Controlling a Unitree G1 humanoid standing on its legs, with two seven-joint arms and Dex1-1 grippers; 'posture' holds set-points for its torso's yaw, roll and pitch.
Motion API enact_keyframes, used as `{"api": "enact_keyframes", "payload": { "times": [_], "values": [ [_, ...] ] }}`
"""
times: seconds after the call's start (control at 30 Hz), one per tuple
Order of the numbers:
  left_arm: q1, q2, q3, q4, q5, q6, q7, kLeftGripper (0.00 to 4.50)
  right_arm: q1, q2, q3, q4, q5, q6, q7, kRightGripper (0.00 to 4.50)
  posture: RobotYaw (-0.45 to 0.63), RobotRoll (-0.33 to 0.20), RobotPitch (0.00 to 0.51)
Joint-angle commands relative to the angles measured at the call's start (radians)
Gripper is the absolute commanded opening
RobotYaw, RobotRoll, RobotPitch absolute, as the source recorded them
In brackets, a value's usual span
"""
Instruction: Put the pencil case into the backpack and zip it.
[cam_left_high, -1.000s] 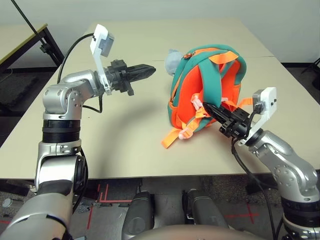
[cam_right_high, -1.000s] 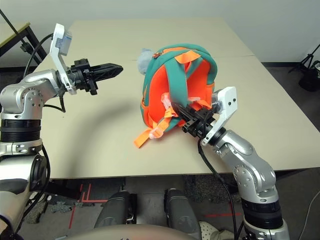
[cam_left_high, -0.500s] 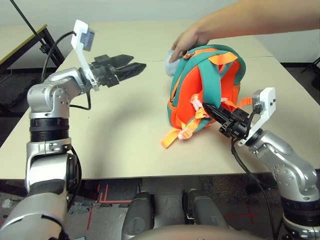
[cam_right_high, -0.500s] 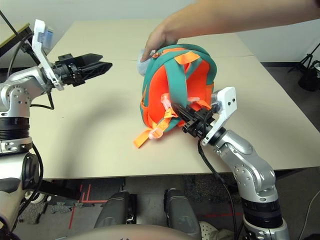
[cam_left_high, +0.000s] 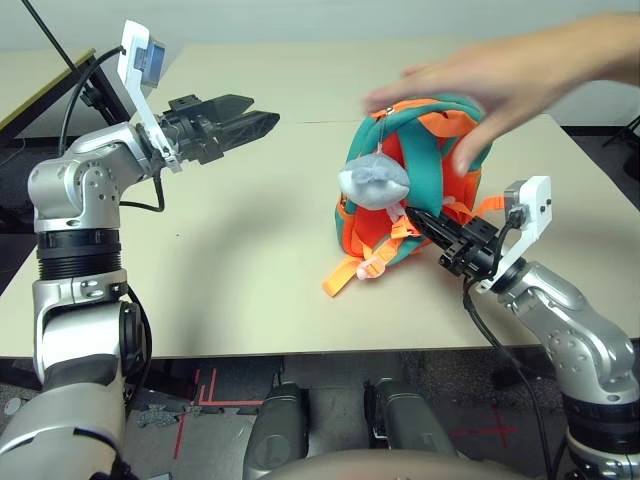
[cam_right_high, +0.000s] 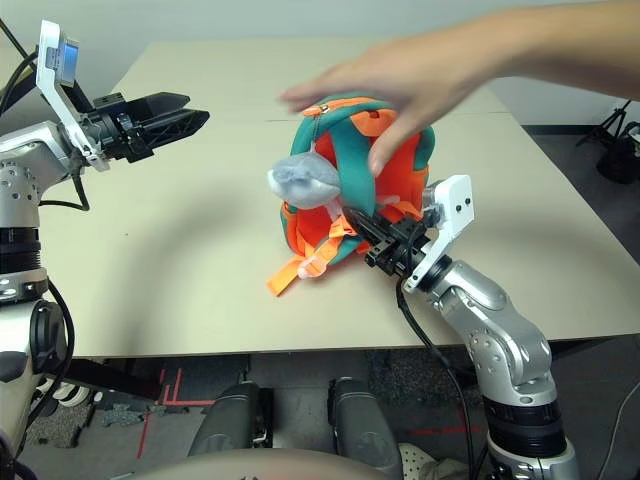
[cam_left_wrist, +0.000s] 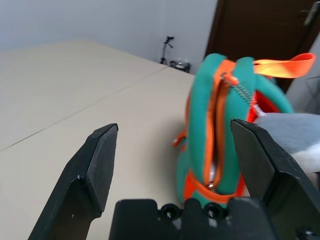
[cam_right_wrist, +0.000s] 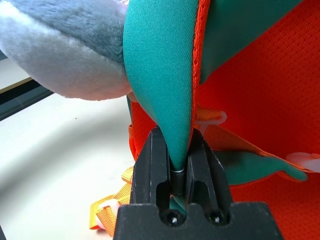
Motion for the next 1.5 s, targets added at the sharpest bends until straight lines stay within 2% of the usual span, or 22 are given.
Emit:
{"api": "enact_keyframes", "payload": {
  "times": [0.03, 0.33, 0.63, 0.9, 1.43, 1.5],
  "values": [
    [0.017, -0.012, -0.038, -0.053, -0.031, 0.045, -0.019, 4.50, -0.007, -0.002, 0.023, -0.006, 0.002, -0.004, 0.030, 0.07, 0.05, 0.000, 0.044],
    [0.013, -0.034, -0.108, -0.081, -0.071, 0.106, -0.086, 4.50, 0.003, -0.002, 0.024, -0.011, -0.009, -0.006, 0.031, 0.07, 0.03, 0.000, 0.041],
    [-0.013, -0.097, -0.151, -0.095, -0.143, 0.200, -0.130, 4.50, 0.006, -0.008, 0.026, -0.015, -0.018, 0.002, 0.035, 0.07, 0.02, 0.000, 0.047],
    [-0.024, -0.134, -0.185, -0.086, -0.157, 0.229, -0.144, 4.50, 0.017, -0.002, 0.032, -0.025, -0.023, 0.002, 0.026, 0.07, 0.01, 0.000, 0.051],
    [-0.019, -0.196, -0.284, -0.004, -0.079, 0.161, -0.159, 4.50, 0.025, 0.014, 0.035, -0.029, -0.037, -0.011, 0.017, 0.07, 0.00, 0.000, 0.050],
    [-0.013, -0.201, -0.292, 0.004, -0.064, 0.149, -0.159, 4.13, 0.026, 0.016, 0.035, -0.030, -0.039, -0.012, 0.016, 0.07, 0.00, 0.000, 0.049]
  ]
}}
